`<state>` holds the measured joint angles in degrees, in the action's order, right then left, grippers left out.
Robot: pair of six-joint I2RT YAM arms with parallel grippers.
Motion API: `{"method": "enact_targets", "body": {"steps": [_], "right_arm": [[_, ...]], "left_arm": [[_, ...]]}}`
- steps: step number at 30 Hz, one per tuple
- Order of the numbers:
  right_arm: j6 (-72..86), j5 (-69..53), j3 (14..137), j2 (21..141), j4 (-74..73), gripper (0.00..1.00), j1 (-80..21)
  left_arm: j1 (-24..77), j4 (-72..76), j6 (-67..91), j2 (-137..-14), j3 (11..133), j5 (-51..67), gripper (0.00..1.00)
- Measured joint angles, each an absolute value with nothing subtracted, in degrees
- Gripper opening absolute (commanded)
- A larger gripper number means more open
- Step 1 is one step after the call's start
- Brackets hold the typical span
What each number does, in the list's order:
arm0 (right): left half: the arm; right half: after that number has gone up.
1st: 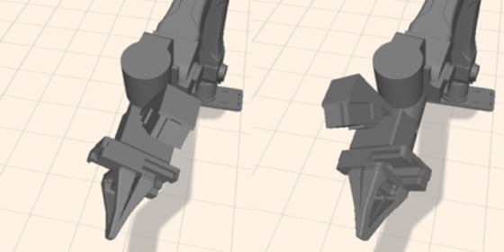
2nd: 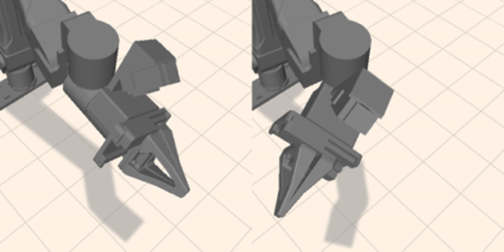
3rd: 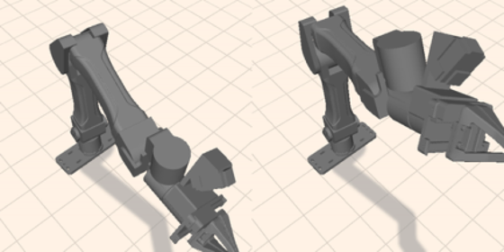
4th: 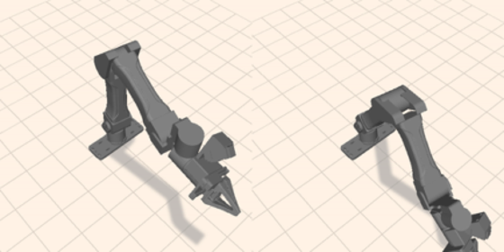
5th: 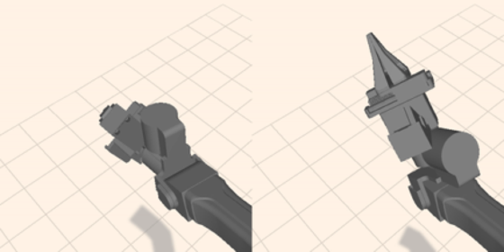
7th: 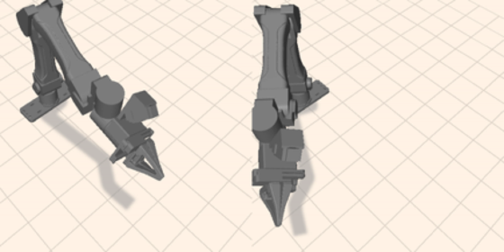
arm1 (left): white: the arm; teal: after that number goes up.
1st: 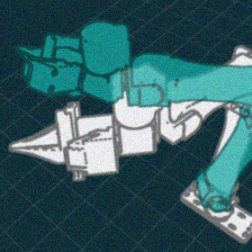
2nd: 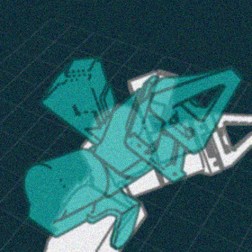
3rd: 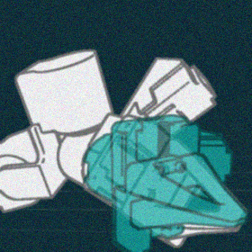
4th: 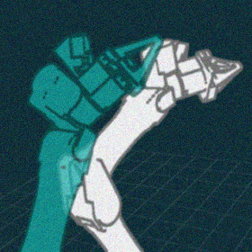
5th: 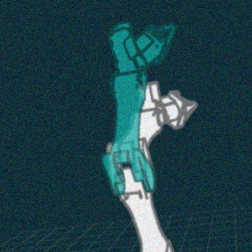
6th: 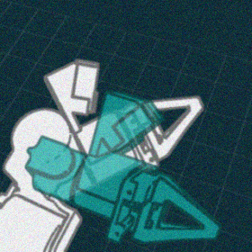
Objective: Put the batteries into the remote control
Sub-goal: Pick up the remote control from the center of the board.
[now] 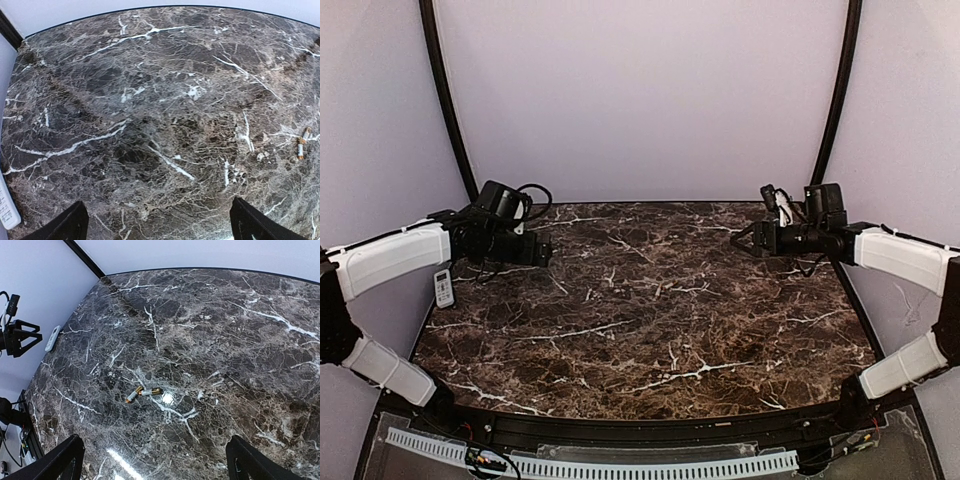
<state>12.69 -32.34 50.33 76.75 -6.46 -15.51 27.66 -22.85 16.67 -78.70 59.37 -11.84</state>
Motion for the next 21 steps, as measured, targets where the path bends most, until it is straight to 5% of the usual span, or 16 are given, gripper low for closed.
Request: {"method": "enact_targets", "body": {"steps": [21], "right_arm": [[13.8, -42.8, 50.2, 81.0, 0.7, 0.99, -15.6]], "left_arm": [[0.5, -30.5, 19.7, -84.1, 64.1, -13.7, 1.00]]}}
